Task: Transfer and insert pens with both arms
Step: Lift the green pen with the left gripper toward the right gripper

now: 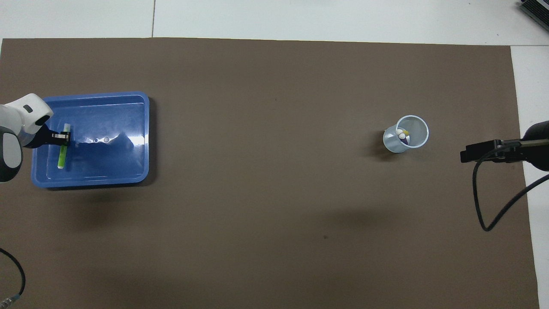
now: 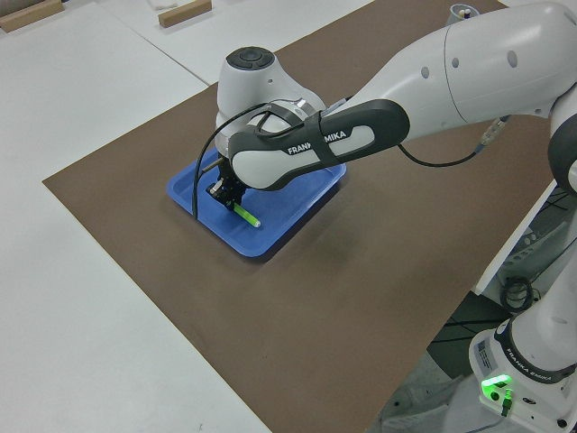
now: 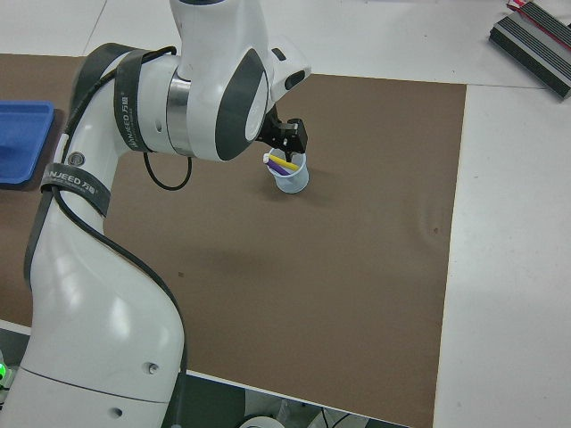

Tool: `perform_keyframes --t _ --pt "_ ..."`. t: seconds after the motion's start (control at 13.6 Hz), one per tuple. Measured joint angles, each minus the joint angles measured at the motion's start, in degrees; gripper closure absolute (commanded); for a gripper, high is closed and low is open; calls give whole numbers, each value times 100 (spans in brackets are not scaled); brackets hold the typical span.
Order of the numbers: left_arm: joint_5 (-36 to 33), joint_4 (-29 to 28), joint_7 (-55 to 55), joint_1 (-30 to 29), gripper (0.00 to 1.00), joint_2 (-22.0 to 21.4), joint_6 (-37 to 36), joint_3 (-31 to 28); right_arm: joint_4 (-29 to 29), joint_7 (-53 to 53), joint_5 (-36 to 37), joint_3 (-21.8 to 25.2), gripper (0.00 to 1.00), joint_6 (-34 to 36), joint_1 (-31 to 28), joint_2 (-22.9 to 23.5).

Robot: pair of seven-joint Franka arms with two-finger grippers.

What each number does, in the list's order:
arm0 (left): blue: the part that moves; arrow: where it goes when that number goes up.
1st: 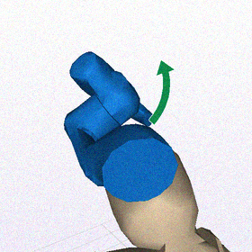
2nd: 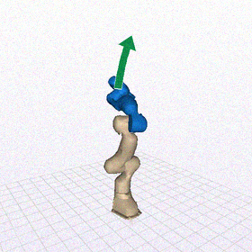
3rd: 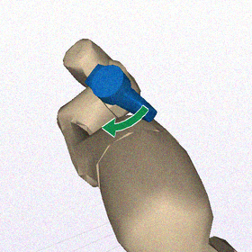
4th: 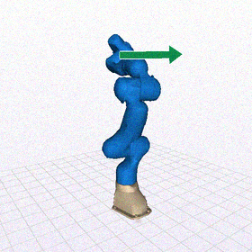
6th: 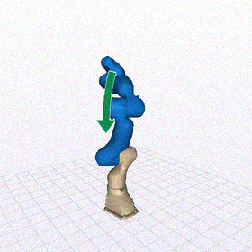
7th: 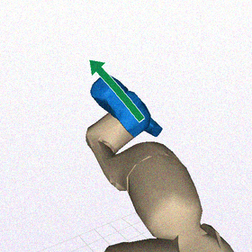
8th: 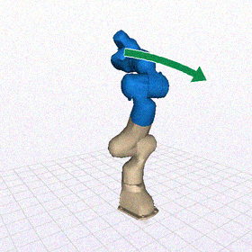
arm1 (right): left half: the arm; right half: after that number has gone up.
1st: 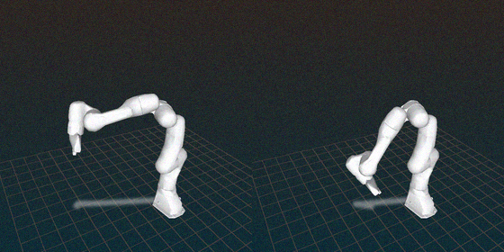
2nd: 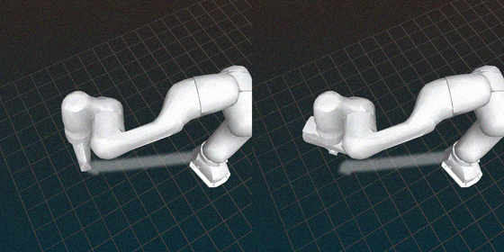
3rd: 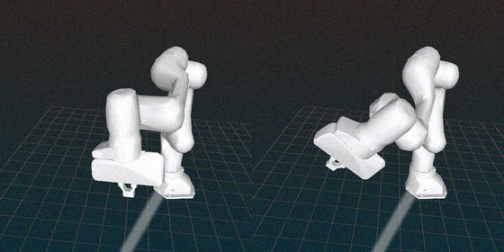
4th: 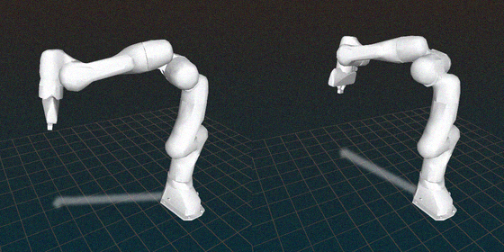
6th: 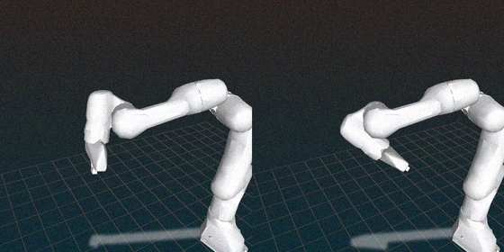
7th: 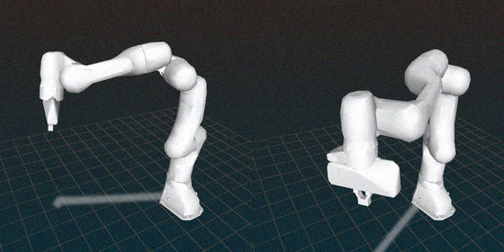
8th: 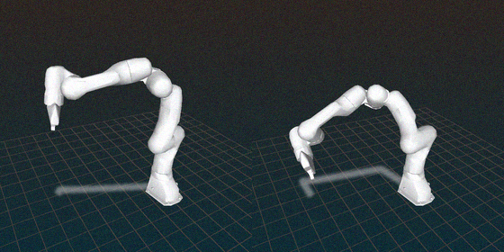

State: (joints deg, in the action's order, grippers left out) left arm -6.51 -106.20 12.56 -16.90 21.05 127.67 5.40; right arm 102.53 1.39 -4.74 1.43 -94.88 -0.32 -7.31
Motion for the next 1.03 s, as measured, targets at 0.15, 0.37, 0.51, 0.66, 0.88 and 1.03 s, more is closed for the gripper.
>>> perform_keyframes --t 0.15,0.37,0.51,0.66,0.88,1.03 --pt "-7 370 0 69 100 -73 -492 45 0 10 0 0 0 176 0 -18" --pt "34 473 -7 88 100 -201 -667 139 1 142 0 -7 0 296 0 -65" --pt "373 473 -256 129 100 -232 -896 321 5 319 0 -10 0 297 1 -95" --pt "795 478 -799 314 100 -267 -1270 397 6 367 -1 -50 0 297 4 -107" --pt "1654 486 -1618 519 100 -447 -1980 419 8 367 -147 -183 0 188 17 -108" --pt "1939 487 -2469 767 100 -609 -2253 428 16 361 -380 -189 0 144 18 -108"
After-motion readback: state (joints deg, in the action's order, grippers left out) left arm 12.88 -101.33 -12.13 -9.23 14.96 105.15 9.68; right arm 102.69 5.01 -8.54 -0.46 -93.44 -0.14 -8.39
